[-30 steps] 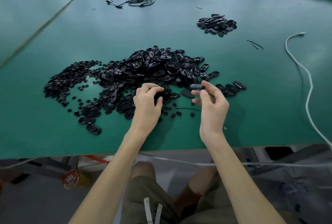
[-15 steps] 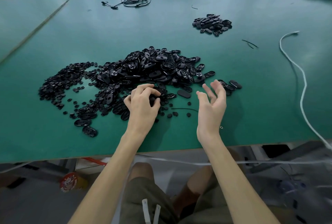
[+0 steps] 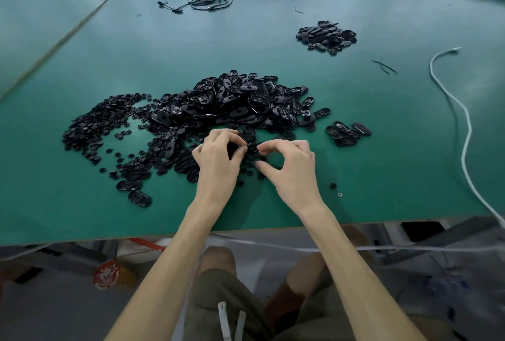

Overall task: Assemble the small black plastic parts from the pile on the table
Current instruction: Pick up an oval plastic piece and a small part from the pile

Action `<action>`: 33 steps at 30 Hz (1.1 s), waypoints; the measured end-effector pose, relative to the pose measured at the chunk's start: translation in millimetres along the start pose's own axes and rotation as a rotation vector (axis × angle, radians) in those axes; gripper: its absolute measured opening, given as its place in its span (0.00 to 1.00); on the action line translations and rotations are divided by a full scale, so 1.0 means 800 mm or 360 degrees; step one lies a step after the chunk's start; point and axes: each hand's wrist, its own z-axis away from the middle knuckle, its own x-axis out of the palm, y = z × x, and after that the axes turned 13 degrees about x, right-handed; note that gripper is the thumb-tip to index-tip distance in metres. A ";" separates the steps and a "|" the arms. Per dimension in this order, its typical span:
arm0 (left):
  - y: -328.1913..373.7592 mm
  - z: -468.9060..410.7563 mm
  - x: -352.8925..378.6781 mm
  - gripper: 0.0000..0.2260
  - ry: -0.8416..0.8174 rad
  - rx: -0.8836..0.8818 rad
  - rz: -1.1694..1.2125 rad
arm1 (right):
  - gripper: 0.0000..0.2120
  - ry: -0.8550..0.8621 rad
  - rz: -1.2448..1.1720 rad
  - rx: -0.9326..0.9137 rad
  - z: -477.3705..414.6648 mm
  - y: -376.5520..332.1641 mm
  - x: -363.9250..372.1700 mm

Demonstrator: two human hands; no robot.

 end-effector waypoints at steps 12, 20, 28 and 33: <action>-0.003 0.000 -0.006 0.02 0.0183 -0.0059 0.0481 | 0.04 0.0029 0.0159 -0.0084 -0.003 0.003 0.010; -0.010 0.000 -0.009 0.07 0.0057 -0.0052 0.0834 | 0.04 0.0026 0.0075 -0.0032 -0.002 -0.002 0.007; -0.009 -0.001 -0.009 0.08 -0.0035 -0.0120 0.0953 | 0.03 0.0108 -0.0534 0.0148 0.001 -0.010 -0.006; -0.008 0.000 -0.009 0.12 -0.0027 -0.0085 0.0948 | 0.05 0.0082 -0.0537 0.0069 0.002 -0.010 -0.006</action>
